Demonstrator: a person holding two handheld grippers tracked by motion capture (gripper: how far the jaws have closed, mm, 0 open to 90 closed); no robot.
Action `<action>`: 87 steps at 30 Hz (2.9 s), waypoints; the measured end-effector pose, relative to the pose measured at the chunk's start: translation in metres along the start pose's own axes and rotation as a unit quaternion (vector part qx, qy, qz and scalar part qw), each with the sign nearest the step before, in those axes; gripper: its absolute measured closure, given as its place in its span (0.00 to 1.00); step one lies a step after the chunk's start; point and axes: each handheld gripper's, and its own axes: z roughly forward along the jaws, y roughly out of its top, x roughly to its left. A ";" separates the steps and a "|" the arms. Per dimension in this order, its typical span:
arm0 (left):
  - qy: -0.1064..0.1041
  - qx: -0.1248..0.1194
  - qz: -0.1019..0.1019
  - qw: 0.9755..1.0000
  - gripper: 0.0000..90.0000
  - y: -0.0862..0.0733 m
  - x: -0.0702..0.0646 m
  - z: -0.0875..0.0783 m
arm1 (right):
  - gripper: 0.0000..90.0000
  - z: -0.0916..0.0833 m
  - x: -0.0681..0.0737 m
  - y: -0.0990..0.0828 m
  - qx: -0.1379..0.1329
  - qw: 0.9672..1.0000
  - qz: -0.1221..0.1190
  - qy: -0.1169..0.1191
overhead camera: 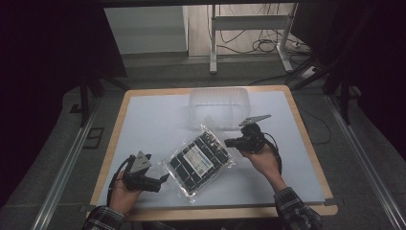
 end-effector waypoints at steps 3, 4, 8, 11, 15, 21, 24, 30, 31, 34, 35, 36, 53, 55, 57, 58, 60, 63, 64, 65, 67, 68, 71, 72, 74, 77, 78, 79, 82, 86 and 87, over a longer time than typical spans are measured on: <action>-0.001 -0.001 0.000 1.000 0.03 0.000 0.000 0.000 | 0.99 -0.005 0.004 0.005 -0.011 1.000 -0.003 0.006; -0.001 -0.002 0.000 1.000 0.03 0.000 0.000 0.000 | 0.99 -0.007 0.005 0.007 -0.014 1.000 -0.001 0.009; -0.002 -0.006 -0.002 1.000 0.02 0.000 -0.001 -0.001 | 0.99 -0.014 0.008 0.015 -0.024 0.999 0.003 0.024; -0.003 -0.006 0.000 1.000 0.02 0.001 0.000 -0.001 | 0.99 -0.022 0.011 0.024 -0.034 0.999 0.001 0.035; -0.003 -0.005 0.000 1.000 0.02 0.001 -0.001 -0.001 | 0.99 -0.030 0.016 0.037 -0.045 0.998 -0.010 0.041; -0.002 -0.005 0.001 1.000 0.02 0.001 0.000 -0.001 | 0.99 -0.043 0.025 0.055 -0.061 0.996 -0.020 0.062; -0.001 -0.005 0.002 1.000 0.02 0.001 0.000 -0.001 | 0.99 -0.051 0.029 0.064 -0.067 0.995 -0.025 0.070; 0.000 -0.006 0.002 1.000 0.02 0.001 0.000 -0.001 | 0.99 -0.066 0.036 0.079 -0.077 0.994 -0.035 0.068; 0.000 -0.007 0.002 1.000 0.02 0.001 0.000 -0.001 | 0.99 -0.068 0.037 0.082 -0.078 0.994 -0.037 0.067; 0.000 -0.009 0.001 1.000 0.02 0.001 0.000 -0.001 | 0.99 -0.075 0.038 0.089 -0.080 0.994 -0.044 0.055; 0.000 -0.009 0.000 1.000 0.02 0.001 0.000 -0.001 | 0.99 -0.077 0.038 0.092 -0.083 0.994 -0.044 0.050; 0.000 -0.009 0.000 1.000 0.02 0.001 0.000 -0.002 | 0.99 -0.079 0.037 0.093 -0.083 0.994 -0.044 0.047; -0.012 -0.009 -0.005 1.000 0.01 0.000 0.001 0.000 | 0.99 -0.105 0.017 0.121 -0.110 0.994 -0.015 0.023; -0.012 -0.009 -0.004 1.000 0.01 0.000 0.001 -0.001 | 0.99 -0.107 0.014 0.124 -0.111 0.993 -0.014 0.020; -0.011 -0.010 -0.004 1.000 0.01 0.000 0.001 -0.001 | 0.99 -0.108 0.011 0.128 -0.112 0.993 -0.010 0.017; -0.011 -0.010 -0.004 1.000 0.01 0.000 0.001 -0.001 | 0.99 -0.108 0.010 0.130 -0.113 0.993 -0.011 0.014; -0.011 -0.010 -0.004 1.000 0.01 0.000 0.001 -0.001 | 0.99 -0.108 0.006 0.134 -0.114 0.993 -0.009 0.010; -0.010 -0.010 -0.004 1.000 0.01 0.000 0.001 -0.001 | 0.99 -0.109 0.001 0.140 -0.118 0.993 -0.005 0.004; -0.010 -0.011 -0.004 1.000 0.01 0.000 0.001 -0.001 | 0.99 -0.109 0.000 0.142 -0.119 0.993 -0.004 0.002; -0.011 -0.010 -0.004 1.000 0.01 0.000 0.001 -0.001 | 0.99 -0.109 -0.002 0.144 -0.120 0.993 -0.004 0.001; -0.010 -0.011 -0.003 1.000 0.01 0.000 0.001 -0.001 | 0.99 -0.108 -0.005 0.148 -0.122 0.993 -0.003 -0.002; -0.010 -0.011 -0.003 1.000 0.00 0.000 0.001 -0.001 | 0.99 -0.108 -0.007 0.151 -0.123 0.992 -0.002 -0.005; -0.010 -0.011 -0.003 1.000 0.01 0.000 0.001 -0.001 | 0.99 -0.106 -0.011 0.157 -0.127 0.992 -0.002 -0.009; -0.010 -0.011 -0.003 1.000 0.01 0.000 0.001 -0.001 | 0.99 -0.106 -0.012 0.159 -0.127 0.992 -0.001 -0.010; -0.010 -0.011 -0.004 1.000 0.01 0.000 0.001 -0.001 | 0.99 -0.104 -0.015 0.164 -0.128 0.992 -0.002 -0.013; -0.010 -0.010 -0.003 1.000 0.01 0.000 0.001 0.000 | 0.99 -0.100 -0.019 0.170 -0.128 0.992 -0.003 -0.019; -0.009 -0.010 -0.003 1.000 0.01 0.000 0.001 0.000 | 0.99 -0.099 -0.020 0.172 -0.129 0.991 -0.003 -0.021; -0.009 -0.010 -0.003 1.000 0.01 0.000 0.001 0.000 | 0.99 -0.098 -0.021 0.174 -0.129 0.991 -0.002 -0.023; -0.009 -0.010 -0.003 1.000 0.01 0.000 0.001 0.000 | 0.99 -0.095 -0.026 0.181 -0.132 0.991 0.000 -0.032; -0.010 -0.010 -0.003 1.000 0.01 0.001 0.000 0.000 | 0.99 -0.089 -0.031 0.191 -0.134 0.990 -0.003 -0.042; -0.010 -0.010 -0.003 1.000 0.01 0.001 0.000 0.000 | 0.99 -0.086 -0.033 0.194 -0.135 0.990 -0.004 -0.046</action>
